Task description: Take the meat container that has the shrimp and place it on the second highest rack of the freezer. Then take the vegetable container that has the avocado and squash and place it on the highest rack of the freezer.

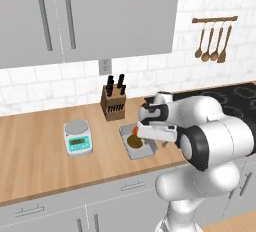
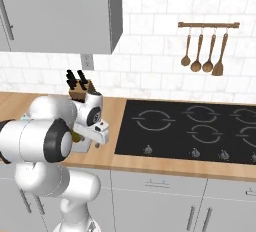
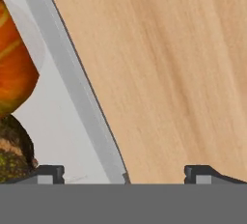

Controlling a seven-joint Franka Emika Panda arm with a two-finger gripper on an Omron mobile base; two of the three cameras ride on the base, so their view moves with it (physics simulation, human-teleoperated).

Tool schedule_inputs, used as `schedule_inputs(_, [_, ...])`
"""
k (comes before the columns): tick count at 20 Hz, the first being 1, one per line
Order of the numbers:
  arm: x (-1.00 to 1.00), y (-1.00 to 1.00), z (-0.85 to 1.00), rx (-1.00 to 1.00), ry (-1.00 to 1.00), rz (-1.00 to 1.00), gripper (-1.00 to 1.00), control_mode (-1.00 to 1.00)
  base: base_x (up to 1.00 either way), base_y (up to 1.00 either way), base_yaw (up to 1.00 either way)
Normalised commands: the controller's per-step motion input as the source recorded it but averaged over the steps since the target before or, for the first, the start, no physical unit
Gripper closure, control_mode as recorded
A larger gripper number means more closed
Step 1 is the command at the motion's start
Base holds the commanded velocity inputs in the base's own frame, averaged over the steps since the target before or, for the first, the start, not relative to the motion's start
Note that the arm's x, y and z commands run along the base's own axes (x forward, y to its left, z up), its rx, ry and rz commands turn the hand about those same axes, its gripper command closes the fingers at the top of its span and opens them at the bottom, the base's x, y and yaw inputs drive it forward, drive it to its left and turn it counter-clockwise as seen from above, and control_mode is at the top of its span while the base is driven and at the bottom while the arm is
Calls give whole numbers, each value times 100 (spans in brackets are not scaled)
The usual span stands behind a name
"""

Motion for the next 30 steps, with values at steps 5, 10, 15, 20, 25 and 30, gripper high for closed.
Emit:
schedule_inputs(5, [-12,0,-10,0,-11,0,-100,-100,0,0,0])
schedule_inputs(10, [0,2,-38,0,-3,0,-100,-100,0,0,0])
schedule_inputs(15, [0,-5,-14,0,0,0,-100,-100,0,0,0])
schedule_inputs(20, [0,-1,0,0,0,0,-100,-100,0,0,0])
schedule_inputs(25, [0,0,-4,0,0,0,-100,-100,0,0,0])
schedule_inputs(30, [0,0,-7,0,0,0,100,-100,0,0,0])
